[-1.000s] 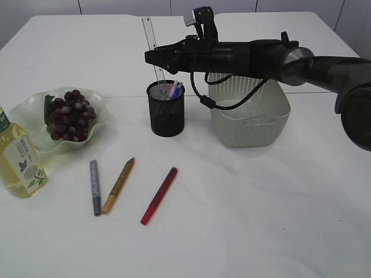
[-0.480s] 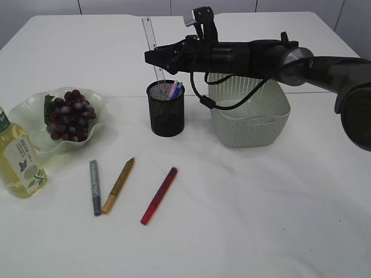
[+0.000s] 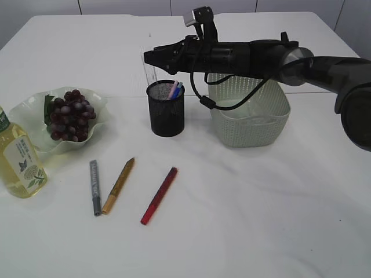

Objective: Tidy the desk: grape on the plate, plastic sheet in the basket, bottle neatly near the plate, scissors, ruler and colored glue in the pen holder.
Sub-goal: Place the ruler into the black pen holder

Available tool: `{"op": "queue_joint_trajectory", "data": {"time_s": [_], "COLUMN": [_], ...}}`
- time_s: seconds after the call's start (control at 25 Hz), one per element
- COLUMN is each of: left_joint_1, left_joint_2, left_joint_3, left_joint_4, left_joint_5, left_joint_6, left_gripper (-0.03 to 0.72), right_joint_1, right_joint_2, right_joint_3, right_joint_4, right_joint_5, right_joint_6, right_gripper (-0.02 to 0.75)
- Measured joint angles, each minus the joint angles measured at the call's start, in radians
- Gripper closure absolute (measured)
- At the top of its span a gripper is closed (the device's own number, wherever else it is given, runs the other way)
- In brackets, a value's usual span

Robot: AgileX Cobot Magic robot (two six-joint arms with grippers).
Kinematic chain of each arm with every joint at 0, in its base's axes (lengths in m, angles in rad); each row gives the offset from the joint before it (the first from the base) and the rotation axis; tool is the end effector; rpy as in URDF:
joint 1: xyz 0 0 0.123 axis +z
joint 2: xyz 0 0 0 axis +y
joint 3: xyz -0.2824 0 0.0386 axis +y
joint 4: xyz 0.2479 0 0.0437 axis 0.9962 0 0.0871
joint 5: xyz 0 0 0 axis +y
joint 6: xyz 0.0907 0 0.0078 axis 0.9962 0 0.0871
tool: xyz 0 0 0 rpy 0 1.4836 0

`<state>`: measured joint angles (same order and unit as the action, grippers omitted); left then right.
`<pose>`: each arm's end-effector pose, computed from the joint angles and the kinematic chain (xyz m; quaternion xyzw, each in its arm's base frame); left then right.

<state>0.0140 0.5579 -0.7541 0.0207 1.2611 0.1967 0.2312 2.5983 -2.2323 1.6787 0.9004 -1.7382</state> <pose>0.0662 0.0027 0.3209 0.0874 0.9523 0.0410 0.2895 0.5339 0.1986 0.1799 -0.3577 0.6457 0.3939 0.5477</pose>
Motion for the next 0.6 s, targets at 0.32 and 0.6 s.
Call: {"op": "queue_joint_trajectory", "data": {"time_s": [0.32, 0.6], "left_joint_1": [0.0, 0.0], "left_joint_2": [0.0, 0.0], "left_joint_3": [0.0, 0.0], "left_joint_4": [0.0, 0.0], "left_joint_5": [0.0, 0.0], "left_joint_6": [0.0, 0.0], "left_gripper": [0.336, 0.338], "right_joint_1": [0.0, 0.0], "right_joint_2": [0.0, -0.007], "right_joint_3": [0.0, -0.044], "right_joint_4": [0.054, -0.013], "right_joint_5": [0.0, 0.002], "right_joint_6": [0.009, 0.321], "right_gripper": [0.398, 0.397]}}
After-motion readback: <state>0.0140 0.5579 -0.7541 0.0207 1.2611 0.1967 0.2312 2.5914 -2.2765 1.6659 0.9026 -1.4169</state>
